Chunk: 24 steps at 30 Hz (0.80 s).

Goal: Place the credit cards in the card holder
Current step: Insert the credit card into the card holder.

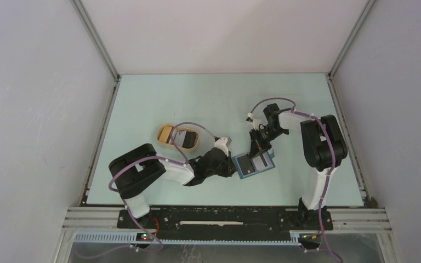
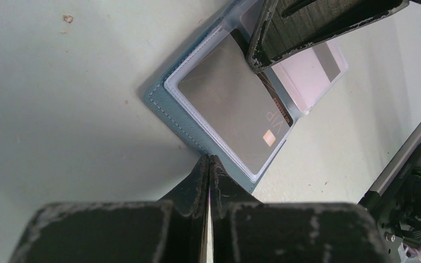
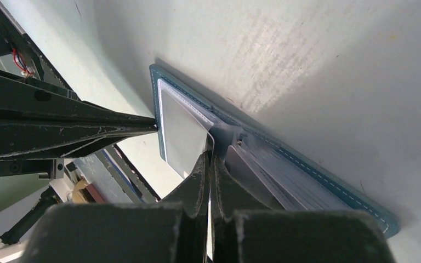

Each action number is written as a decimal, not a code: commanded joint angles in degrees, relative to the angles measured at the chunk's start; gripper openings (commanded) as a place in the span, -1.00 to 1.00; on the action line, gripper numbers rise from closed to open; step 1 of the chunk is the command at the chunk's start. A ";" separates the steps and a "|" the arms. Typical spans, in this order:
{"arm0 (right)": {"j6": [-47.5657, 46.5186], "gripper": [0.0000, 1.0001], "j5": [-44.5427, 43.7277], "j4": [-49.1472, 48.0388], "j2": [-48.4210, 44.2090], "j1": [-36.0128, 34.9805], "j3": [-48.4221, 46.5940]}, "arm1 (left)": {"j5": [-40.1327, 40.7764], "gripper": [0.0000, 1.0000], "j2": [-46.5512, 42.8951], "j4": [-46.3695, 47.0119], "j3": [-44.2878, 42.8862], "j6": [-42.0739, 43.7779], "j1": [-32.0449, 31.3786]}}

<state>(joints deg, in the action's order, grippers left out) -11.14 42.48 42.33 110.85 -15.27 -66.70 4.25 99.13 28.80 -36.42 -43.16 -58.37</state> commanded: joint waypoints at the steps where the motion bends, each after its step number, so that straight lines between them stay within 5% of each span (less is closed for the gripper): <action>1: 0.38 -1.00 1.20 -0.04 1.36 -1.17 -0.17 | -0.26 -0.94 1.76 -1.77 -1.69 0.18 0.23; 18: -2.11 -1.00 5.92 2.06 0.80 1.71 -0.72 | 0.17 -0.80 -7.17 2.00 4.52 0.48 0.33; 24: -2.82 -0.83 5.91 2.62 0.50 1.56 -0.89 | 2.12 -0.78 -13.00 5.41 9.13 1.49 0.36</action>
<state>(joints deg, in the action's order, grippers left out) -12.21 46.94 43.64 111.57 -13.52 -66.70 4.40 91.29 29.85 -30.28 -43.05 -58.33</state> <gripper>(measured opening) 0.055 0.104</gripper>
